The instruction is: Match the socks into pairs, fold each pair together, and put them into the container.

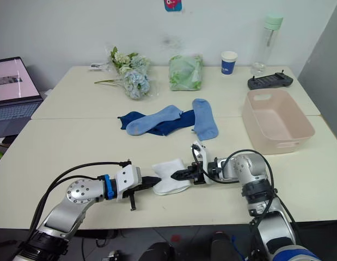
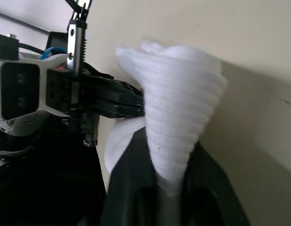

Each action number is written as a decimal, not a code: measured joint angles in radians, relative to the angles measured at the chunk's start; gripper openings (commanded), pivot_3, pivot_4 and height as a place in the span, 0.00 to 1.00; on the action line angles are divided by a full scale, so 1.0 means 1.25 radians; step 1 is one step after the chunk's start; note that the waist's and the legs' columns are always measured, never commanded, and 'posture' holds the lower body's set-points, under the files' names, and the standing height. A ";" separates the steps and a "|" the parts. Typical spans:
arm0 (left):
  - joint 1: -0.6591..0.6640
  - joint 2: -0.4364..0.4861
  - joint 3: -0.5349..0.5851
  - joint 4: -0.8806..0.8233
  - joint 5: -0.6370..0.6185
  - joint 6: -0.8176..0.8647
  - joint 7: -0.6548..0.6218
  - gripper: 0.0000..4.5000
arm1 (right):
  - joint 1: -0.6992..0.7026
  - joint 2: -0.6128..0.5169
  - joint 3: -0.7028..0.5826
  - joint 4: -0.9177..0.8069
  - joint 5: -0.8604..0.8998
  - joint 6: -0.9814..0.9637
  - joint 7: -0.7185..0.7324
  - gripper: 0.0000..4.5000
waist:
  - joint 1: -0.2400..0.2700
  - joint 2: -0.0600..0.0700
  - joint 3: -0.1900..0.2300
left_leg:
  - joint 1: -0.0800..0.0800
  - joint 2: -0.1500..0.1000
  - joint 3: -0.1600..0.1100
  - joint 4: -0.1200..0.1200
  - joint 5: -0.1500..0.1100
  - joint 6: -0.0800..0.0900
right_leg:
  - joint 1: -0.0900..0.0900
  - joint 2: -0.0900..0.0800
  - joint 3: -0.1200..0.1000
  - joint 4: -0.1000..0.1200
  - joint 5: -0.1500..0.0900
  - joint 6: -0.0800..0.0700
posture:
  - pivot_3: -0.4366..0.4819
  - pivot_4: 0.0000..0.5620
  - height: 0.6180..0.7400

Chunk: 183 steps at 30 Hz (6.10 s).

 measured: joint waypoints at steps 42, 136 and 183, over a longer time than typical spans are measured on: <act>-0.525 -0.289 -0.035 -0.032 -0.198 0.305 0.105 1.00 | -0.377 -0.551 0.293 0.759 -0.908 -1.386 0.111 0.37 | -0.004 -0.004 0.008 | -0.002 -0.001 0.014 0.001 0.000 -0.001 | -0.003 -0.001 0.007 -0.003 0.000 0.001 | 0.48 0.27 1.00; -0.015 -0.243 0.232 -0.207 -0.159 0.294 0.382 1.00 | 0.064 -0.060 -0.024 0.096 -0.545 -0.913 -0.212 0.99 | 0.012 -0.008 -0.001 | 0.010 0.001 0.019 -0.005 -0.001 0.002 | -0.001 0.004 0.020 -0.004 0.006 0.003 | 0.48 0.27 1.00; -0.286 -0.136 0.067 0.019 -0.202 0.385 0.181 1.00 | 0.373 -0.424 0.105 -0.315 -0.378 -1.002 0.421 0.00 | 0.016 -0.012 0.003 | 0.011 0.001 0.017 -0.007 -0.001 0.002 | 0.001 0.004 0.019 -0.005 0.004 0.005 | 0.48 0.27 1.00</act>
